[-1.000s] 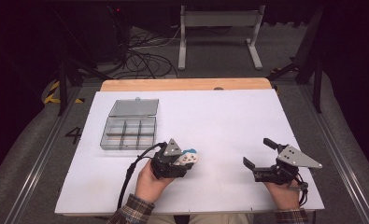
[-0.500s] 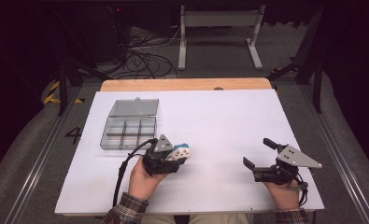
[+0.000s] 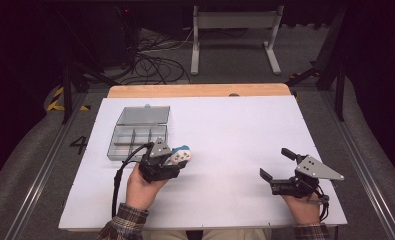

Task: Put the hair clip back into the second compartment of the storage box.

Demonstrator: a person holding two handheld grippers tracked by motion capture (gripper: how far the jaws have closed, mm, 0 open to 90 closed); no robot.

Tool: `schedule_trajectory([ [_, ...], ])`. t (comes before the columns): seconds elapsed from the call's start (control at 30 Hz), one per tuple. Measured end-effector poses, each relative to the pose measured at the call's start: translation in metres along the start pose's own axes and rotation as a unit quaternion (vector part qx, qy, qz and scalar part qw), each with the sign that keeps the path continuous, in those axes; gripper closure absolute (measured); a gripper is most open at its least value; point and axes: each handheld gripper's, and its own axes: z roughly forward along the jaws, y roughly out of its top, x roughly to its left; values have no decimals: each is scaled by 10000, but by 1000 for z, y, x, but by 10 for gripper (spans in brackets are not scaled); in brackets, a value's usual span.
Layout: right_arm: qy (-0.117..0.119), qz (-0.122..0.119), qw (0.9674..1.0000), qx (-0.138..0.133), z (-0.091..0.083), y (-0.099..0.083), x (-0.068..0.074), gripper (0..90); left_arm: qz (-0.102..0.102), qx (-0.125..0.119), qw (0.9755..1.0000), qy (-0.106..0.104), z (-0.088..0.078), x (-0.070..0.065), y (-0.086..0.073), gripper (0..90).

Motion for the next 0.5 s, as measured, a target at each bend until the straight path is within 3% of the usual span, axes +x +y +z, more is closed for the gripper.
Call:
schedule_trajectory([
  [0.13, 4, -3, 10000, 6, 0, 0, 0, 3, -136, -59, 9999, 69, -7, 6, -2, 454],
  [0.5, 2, 0, 10000, 14, 1, 0, 1, 3, -203, -63, 9990, 402, -26, 25, -6, 453],
])
